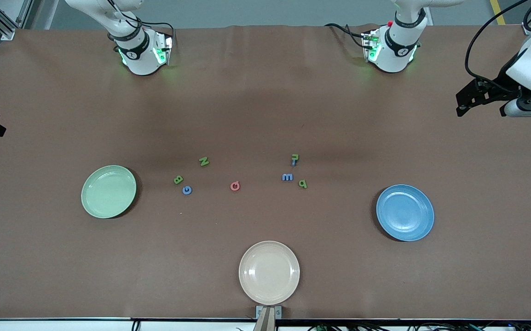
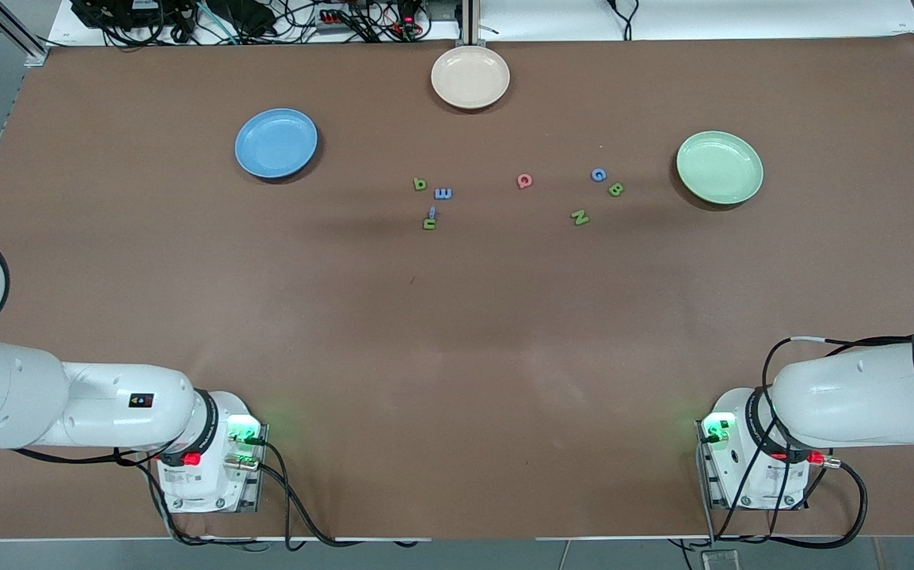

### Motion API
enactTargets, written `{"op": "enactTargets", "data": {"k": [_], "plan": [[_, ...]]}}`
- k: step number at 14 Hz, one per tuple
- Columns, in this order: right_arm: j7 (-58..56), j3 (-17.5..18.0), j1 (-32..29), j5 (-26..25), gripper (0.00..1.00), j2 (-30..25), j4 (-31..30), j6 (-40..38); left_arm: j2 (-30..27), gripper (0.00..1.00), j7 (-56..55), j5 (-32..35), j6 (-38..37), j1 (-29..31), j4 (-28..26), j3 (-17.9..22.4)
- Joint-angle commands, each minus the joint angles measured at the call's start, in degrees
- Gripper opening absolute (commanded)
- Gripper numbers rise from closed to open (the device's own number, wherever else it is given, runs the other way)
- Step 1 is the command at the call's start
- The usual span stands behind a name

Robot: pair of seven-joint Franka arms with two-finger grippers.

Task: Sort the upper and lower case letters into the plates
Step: 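Move both grippers from rest toward the scattered foam letters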

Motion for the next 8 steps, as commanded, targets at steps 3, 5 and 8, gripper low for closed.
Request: {"op": "enactTargets", "data": {"k": [3, 5, 8], "plan": [[0.0, 0.0, -0.3, 1.1, 1.0, 0.5, 1.1, -0.4, 1.2, 1.0, 0.7, -0.8, -0.2, 0.1, 2.0, -0.1], [0.0, 0.0, -0.3, 1.1, 1.0, 0.6, 1.1, -0.4, 3.0, 1.0, -0.1, -0.7, -0.2, -0.6, 2.8, -0.5], [0.0, 0.0, -0.2, 1.1, 1.0, 0.6, 1.1, -0.4, 6.6, 1.0, -0.8, -0.7, 0.2, -1.6, 2.7, -2.1]]}}
